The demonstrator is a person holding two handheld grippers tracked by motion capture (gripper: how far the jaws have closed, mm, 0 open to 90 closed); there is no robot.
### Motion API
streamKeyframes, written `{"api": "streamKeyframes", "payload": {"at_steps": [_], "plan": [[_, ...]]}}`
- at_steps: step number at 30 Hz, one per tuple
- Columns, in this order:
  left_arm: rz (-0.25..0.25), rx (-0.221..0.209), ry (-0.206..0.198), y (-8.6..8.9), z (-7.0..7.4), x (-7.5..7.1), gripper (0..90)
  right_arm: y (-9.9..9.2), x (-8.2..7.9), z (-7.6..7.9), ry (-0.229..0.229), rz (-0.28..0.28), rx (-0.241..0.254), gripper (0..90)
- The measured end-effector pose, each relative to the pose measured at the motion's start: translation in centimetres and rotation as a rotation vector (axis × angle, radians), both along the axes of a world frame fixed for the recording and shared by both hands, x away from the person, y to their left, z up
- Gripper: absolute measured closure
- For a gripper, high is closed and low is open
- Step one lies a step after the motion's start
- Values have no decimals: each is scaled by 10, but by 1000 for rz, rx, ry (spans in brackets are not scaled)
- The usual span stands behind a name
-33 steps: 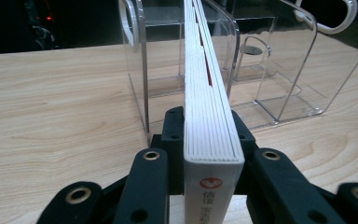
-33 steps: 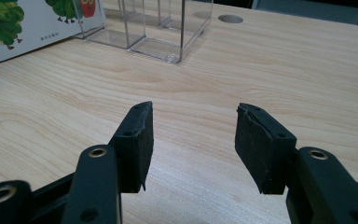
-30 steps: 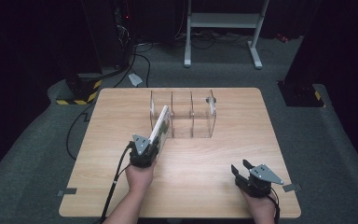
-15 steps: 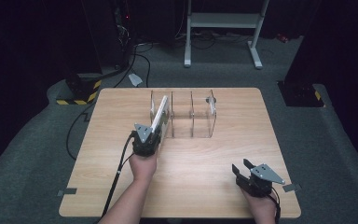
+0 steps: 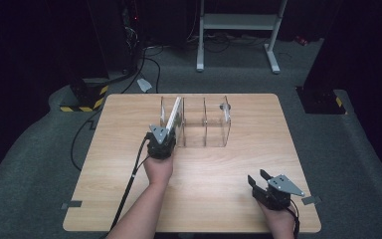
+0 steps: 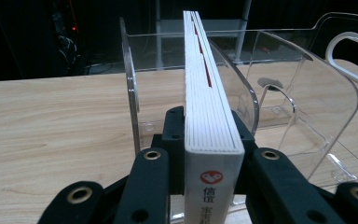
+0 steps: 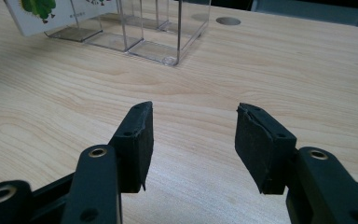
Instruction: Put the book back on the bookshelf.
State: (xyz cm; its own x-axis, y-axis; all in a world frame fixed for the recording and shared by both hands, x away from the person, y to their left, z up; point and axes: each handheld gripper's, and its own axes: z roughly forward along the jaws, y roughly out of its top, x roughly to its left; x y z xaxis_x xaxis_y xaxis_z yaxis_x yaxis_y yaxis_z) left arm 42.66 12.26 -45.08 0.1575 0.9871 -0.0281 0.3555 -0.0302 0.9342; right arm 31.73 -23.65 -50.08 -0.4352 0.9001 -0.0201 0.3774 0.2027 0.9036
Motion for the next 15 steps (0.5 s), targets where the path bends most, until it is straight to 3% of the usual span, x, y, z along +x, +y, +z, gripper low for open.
{"api": "streamKeyframes", "payload": {"at_steps": [7,15], "plan": [[11,11,4,-4,-5,5,752,1,0,0,1,2,-2,469],[31,-7,9,-5,-6,9,752,1,0,-1,1,4,-2,469]]}}
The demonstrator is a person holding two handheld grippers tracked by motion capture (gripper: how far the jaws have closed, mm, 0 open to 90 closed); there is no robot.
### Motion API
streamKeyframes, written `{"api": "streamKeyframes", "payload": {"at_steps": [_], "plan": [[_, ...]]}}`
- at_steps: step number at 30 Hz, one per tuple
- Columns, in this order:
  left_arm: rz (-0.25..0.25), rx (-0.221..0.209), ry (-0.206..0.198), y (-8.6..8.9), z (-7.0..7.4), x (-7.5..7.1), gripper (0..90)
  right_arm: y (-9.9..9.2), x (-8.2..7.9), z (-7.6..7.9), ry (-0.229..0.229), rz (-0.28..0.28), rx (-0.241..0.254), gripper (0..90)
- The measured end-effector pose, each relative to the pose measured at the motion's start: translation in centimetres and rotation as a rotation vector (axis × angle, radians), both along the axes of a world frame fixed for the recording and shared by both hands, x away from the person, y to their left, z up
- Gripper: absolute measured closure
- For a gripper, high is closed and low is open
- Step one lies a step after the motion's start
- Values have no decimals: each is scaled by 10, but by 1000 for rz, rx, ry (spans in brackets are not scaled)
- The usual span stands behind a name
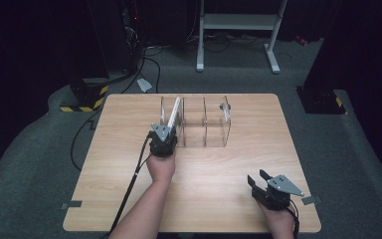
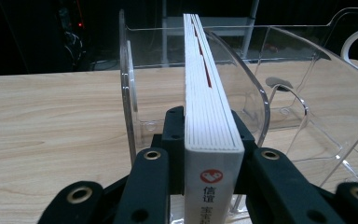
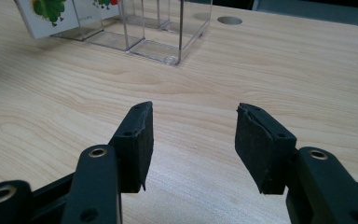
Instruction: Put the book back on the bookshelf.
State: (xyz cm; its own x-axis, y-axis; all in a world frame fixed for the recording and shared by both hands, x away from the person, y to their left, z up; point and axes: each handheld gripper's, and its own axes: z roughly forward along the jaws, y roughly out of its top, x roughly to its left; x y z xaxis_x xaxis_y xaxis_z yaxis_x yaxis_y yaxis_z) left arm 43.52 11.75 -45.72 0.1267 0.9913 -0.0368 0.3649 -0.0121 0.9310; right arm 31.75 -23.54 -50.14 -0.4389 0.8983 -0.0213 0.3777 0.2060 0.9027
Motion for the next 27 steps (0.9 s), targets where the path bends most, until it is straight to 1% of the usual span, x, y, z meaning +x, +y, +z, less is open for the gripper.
{"api": "streamKeyframes", "payload": {"at_steps": [3,4,11,12,21,22,25,27], "plan": [[4,-7,3,-1,0,1,752,1,0,0,1,0,0,469],[4,-2,4,-1,-1,1,752,0,0,0,-2,2,0,469],[8,-4,15,-3,-3,3,751,-1,0,0,3,-1,3,467],[8,-4,15,-3,-3,3,751,0,0,0,-2,0,0,468],[17,0,2,-7,-3,5,751,1,-1,0,1,3,2,468],[18,8,2,-8,-3,6,751,2,-1,0,6,0,5,467],[17,16,-1,-9,-3,6,752,1,-1,0,2,2,1,468],[17,15,-5,-9,-4,6,752,2,-1,-1,0,4,-1,468]]}}
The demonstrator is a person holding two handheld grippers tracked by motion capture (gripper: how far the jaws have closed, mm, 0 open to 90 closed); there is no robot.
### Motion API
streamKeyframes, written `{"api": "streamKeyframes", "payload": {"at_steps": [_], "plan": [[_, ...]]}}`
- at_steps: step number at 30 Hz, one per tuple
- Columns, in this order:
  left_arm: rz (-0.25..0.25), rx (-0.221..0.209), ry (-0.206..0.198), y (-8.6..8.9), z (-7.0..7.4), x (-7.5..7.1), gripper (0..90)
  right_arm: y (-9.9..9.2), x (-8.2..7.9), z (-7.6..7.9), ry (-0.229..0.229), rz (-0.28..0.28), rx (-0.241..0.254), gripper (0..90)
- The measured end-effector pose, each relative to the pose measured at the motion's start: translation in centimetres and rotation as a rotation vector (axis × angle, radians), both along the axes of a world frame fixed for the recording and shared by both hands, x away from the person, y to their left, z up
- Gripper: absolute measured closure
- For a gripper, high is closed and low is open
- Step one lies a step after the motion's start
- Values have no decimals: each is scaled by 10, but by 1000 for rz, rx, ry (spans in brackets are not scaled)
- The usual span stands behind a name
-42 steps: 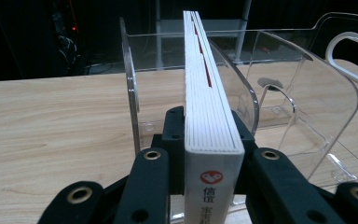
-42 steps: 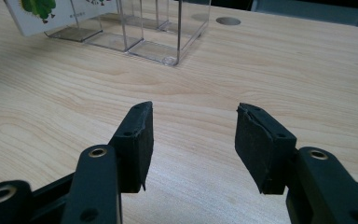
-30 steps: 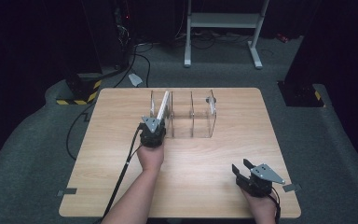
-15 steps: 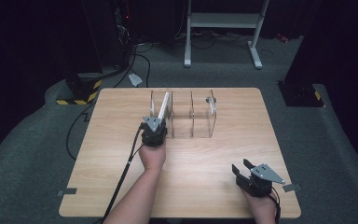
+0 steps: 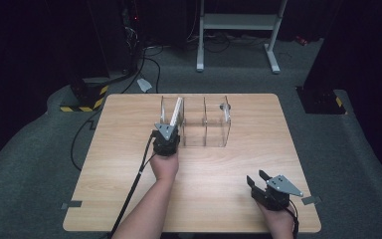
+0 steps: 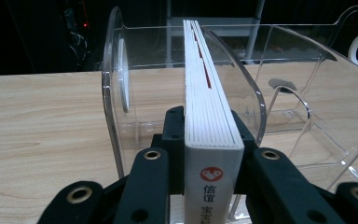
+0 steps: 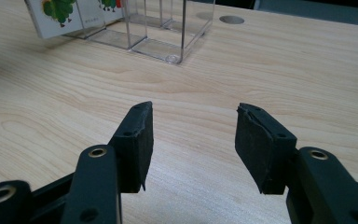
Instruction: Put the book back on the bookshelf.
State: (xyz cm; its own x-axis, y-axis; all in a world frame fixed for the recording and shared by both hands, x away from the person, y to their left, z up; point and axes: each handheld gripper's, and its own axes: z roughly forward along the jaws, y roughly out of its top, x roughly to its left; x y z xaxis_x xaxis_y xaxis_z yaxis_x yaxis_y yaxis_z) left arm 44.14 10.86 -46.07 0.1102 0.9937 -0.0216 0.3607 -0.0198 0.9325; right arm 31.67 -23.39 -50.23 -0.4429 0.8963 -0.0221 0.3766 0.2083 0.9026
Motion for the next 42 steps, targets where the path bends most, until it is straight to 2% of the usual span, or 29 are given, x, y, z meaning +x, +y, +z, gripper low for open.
{"api": "streamKeyframes", "payload": {"at_steps": [8,14,22,25,33,42], "plan": [[-9,9,-10,-3,-2,-3,751,0,0,0,3,1,-5,467],[-10,-15,8,0,-4,-4,743,1,0,-1,5,4,-8,468],[-72,-54,29,2,-5,-5,665,2,0,-1,6,8,-10,468],[-91,-47,31,2,-4,-7,585,2,0,-1,6,7,-11,467],[-134,-13,38,2,-6,-13,560,3,-1,0,4,6,-12,468],[-182,36,48,3,-18,-20,554,3,-1,0,5,7,-14,468]]}}
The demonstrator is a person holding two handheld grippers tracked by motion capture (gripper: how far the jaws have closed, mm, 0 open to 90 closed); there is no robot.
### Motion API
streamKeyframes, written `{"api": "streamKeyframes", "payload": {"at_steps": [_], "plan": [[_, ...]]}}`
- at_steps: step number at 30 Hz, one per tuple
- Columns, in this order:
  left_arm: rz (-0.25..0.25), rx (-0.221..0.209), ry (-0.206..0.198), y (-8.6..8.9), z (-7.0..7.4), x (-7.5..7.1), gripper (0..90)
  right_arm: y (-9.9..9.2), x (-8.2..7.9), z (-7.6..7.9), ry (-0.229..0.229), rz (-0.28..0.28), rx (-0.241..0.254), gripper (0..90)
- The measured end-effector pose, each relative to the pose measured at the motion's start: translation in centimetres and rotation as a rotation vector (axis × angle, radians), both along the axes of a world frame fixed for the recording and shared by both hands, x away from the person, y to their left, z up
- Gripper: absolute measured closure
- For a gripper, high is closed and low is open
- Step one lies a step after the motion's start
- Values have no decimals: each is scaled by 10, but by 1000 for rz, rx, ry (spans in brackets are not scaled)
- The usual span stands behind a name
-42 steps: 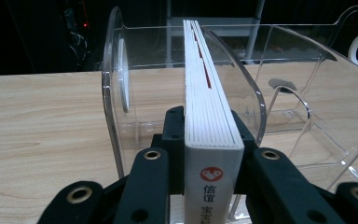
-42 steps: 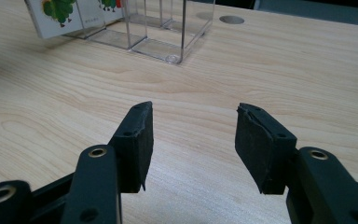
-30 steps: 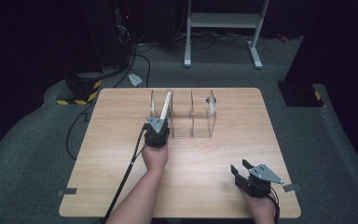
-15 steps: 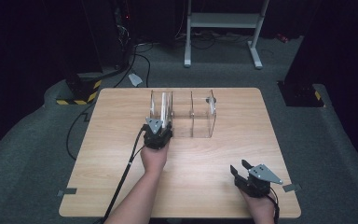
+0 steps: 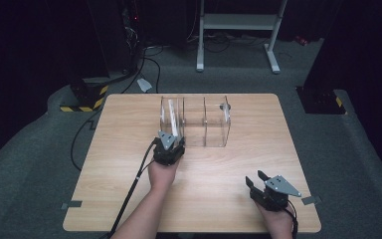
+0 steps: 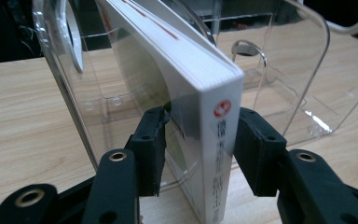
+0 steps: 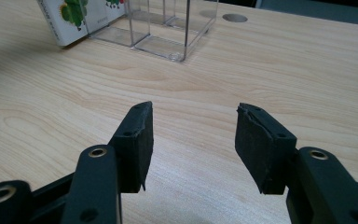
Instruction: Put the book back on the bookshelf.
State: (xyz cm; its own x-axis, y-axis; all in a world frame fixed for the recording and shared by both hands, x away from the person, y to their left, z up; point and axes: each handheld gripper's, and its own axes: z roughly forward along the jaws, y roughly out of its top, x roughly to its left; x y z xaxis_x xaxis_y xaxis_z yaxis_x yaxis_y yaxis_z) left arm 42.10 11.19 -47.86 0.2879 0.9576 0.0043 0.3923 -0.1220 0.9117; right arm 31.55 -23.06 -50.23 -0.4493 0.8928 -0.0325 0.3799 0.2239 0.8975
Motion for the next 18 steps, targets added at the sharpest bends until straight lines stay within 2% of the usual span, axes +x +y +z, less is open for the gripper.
{"api": "streamKeyframes", "payload": {"at_steps": [10,18], "plan": [[-30,75,-30,2,-5,-9,662,0,0,0,1,0,-1,468],[-34,80,-43,0,-6,-9,679,0,1,0,2,0,-2,468]]}}
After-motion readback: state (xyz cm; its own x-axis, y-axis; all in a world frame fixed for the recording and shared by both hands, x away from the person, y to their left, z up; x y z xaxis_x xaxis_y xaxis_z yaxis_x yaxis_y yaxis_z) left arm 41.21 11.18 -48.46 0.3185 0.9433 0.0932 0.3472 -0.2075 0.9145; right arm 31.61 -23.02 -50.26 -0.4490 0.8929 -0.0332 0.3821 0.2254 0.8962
